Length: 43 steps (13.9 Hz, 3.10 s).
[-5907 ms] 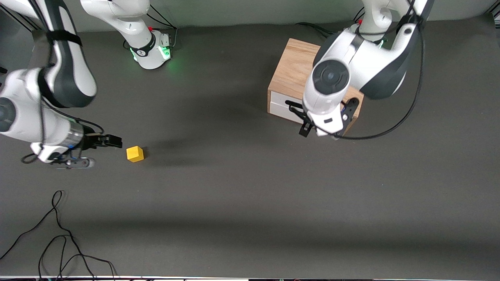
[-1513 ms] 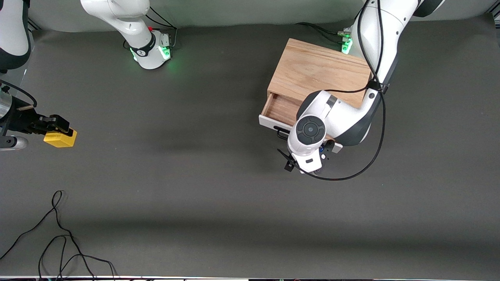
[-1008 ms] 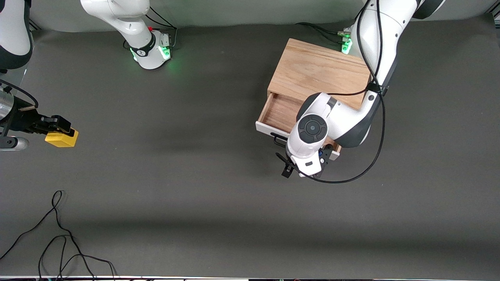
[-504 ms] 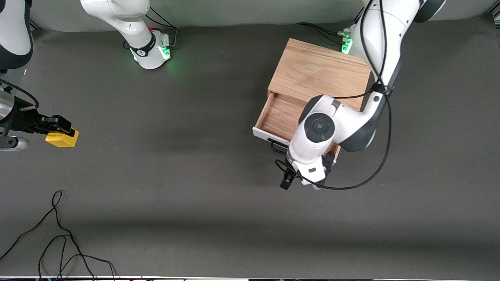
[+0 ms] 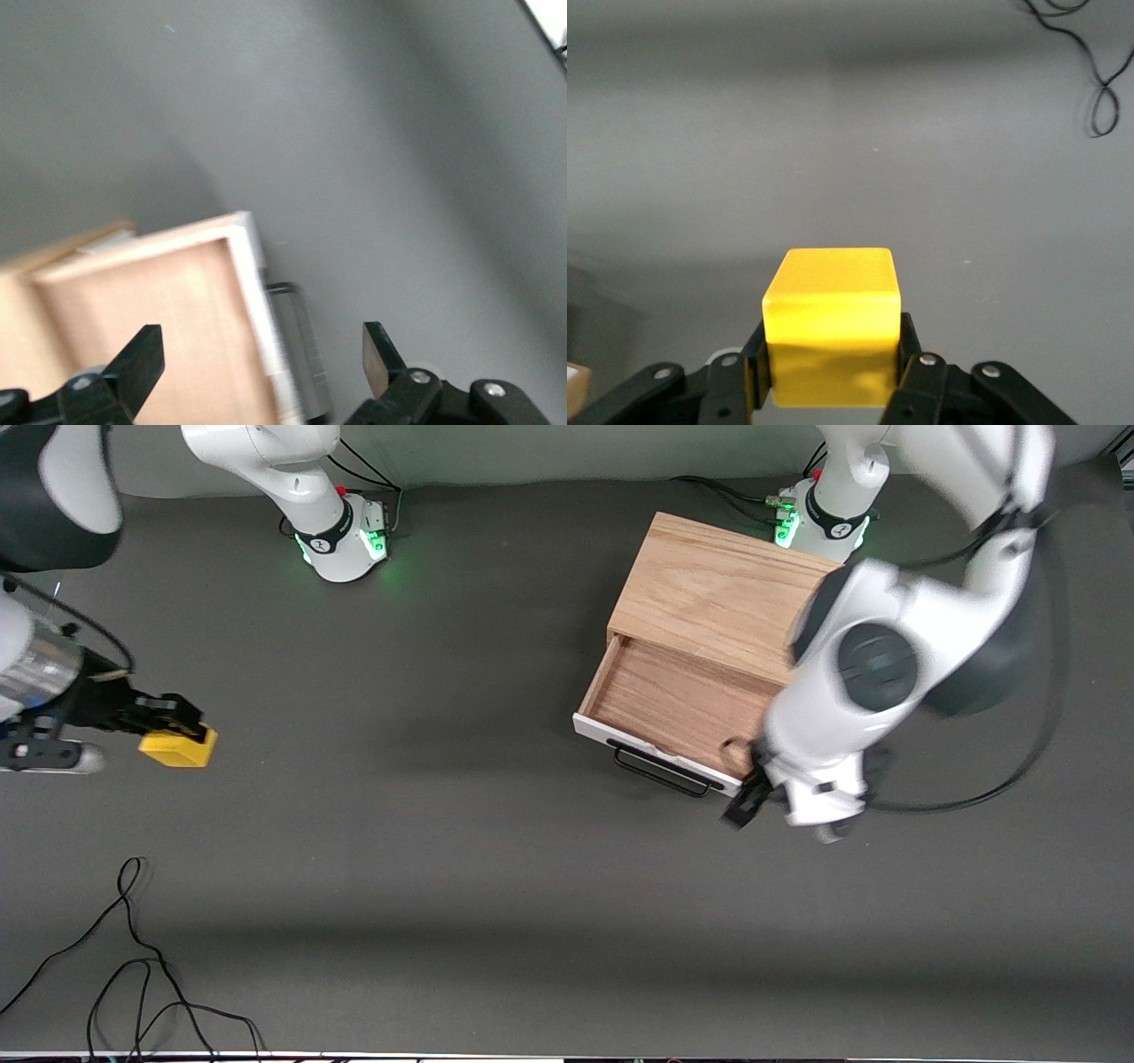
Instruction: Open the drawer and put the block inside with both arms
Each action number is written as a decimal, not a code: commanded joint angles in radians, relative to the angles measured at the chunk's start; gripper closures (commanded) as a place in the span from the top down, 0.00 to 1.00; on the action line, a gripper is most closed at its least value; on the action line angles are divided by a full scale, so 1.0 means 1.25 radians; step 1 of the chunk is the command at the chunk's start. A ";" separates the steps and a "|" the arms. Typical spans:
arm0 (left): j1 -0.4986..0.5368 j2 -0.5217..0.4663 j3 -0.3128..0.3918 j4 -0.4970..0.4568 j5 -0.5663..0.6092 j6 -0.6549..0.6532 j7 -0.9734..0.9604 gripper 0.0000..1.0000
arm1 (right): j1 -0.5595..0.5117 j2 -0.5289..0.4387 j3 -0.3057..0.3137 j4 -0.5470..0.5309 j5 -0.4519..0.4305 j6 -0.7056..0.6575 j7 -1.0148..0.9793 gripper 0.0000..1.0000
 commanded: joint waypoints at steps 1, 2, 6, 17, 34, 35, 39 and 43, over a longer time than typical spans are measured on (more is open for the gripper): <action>0.106 -0.101 -0.006 -0.039 -0.042 -0.131 0.249 1.00 | 0.057 0.063 -0.006 0.090 0.016 -0.017 0.070 0.00; 0.143 -0.130 -0.006 -0.052 -0.042 -0.169 0.333 1.00 | 0.085 0.082 -0.006 0.109 0.016 -0.018 0.074 0.00; 0.250 -0.256 -0.004 -0.157 -0.043 -0.211 0.624 1.00 | 0.201 0.196 -0.004 0.226 0.031 -0.021 0.169 0.00; 0.297 -0.408 0.011 -0.286 -0.024 -0.177 1.045 1.00 | 0.506 0.429 -0.005 0.407 0.077 -0.004 0.499 0.00; 0.283 -0.334 0.011 -0.232 -0.041 -0.079 1.019 1.00 | 0.699 0.623 -0.012 0.419 0.023 0.196 0.603 0.00; 0.259 -0.331 0.032 -0.232 -0.039 -0.077 1.018 1.00 | 0.697 0.630 -0.012 0.418 0.023 0.206 0.603 0.00; 0.087 -0.331 0.210 -0.227 -0.039 -0.076 1.009 1.00 | 0.697 0.633 -0.012 0.418 0.017 0.209 0.604 0.67; 0.092 -0.332 0.203 -0.226 -0.033 -0.076 1.007 1.00 | 0.695 0.619 -0.030 0.418 0.017 0.203 0.600 0.82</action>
